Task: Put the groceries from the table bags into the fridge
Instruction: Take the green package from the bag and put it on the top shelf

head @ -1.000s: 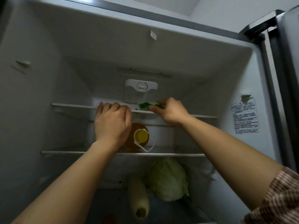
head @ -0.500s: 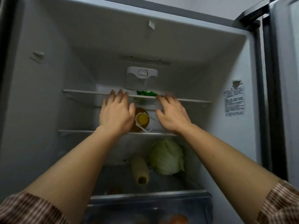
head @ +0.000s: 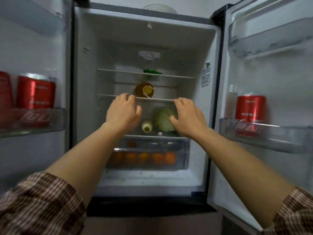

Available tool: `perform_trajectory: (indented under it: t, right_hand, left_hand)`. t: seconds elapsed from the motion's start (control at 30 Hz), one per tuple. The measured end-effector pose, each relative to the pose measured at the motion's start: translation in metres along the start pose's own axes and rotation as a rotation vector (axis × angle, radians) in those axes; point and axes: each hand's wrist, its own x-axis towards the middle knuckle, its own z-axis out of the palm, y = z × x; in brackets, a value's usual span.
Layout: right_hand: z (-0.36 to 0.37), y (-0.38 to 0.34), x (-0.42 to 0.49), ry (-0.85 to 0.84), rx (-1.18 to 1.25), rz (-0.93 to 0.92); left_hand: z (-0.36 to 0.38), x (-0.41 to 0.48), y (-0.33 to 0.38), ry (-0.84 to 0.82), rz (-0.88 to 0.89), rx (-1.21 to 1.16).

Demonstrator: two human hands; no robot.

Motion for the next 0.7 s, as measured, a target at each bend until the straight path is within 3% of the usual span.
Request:
perform_trajectory:
  t: [0.33,0.7]
  right_hand:
    - [-0.099,0.003,-0.123,-0.063,-0.148,0.014]
    - [-0.131,0.023,-0.146,-0.229,-0.261,0.274]
  left_hand:
    - [-0.104,-0.137,0.018,-0.055,-0.151,0.102]
    - [-0.169,-0.18,-0.052,-0.099,-0.332,0.362]
